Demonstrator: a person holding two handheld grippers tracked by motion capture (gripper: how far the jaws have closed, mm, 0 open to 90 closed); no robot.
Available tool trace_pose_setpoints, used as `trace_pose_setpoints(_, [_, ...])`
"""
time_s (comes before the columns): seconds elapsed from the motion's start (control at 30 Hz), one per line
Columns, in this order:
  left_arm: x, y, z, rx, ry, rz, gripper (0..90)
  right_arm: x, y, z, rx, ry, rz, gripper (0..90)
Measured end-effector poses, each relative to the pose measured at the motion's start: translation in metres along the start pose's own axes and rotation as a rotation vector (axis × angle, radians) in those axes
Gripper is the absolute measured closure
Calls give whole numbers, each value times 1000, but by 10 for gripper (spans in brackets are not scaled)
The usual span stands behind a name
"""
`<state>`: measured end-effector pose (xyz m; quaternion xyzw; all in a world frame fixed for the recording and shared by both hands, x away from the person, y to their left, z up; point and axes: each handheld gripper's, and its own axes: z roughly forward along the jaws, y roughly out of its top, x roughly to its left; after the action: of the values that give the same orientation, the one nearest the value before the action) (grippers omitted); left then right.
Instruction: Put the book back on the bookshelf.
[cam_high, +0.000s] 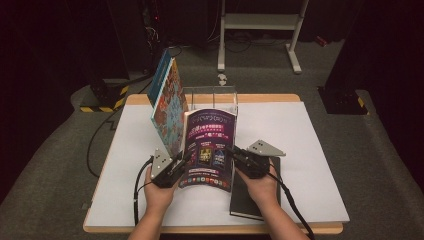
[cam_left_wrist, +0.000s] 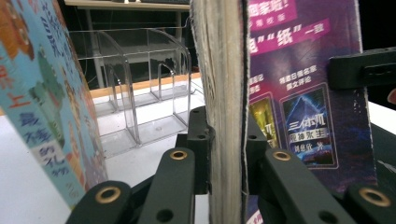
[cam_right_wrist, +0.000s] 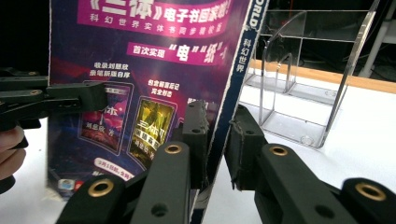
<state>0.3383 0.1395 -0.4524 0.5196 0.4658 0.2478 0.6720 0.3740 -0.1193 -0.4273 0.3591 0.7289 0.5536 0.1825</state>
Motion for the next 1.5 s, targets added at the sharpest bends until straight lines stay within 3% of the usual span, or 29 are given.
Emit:
trace_pose_setpoints(0.47, [-2,-6,-19,-31,12,10,696,14,-12,-22,-44,24,-18,762])
trace_pose_setpoints(0.6, [-1,-6,-22,-31,12,-6,628,21,-15,-28,-56,34,-29,752])
trace_pose_setpoints(0.8, [-2,-8,-22,-43,21,-3,501,26,-20,-35,-65,45,-42,726])
trace_pose_setpoints(0.97, [-1,-10,-26,-57,9,10,453,29,-23,-39,-75,70,-46,677])
trace_pose_setpoints(1.2, [0,-11,-24,-59,23,0,445,29,-16,-30,-80,112,-44,621])
trace_pose_setpoints(1.5, [0,-11,-25,-55,21,3,454,32,-3,-26,-97,151,-69,654])
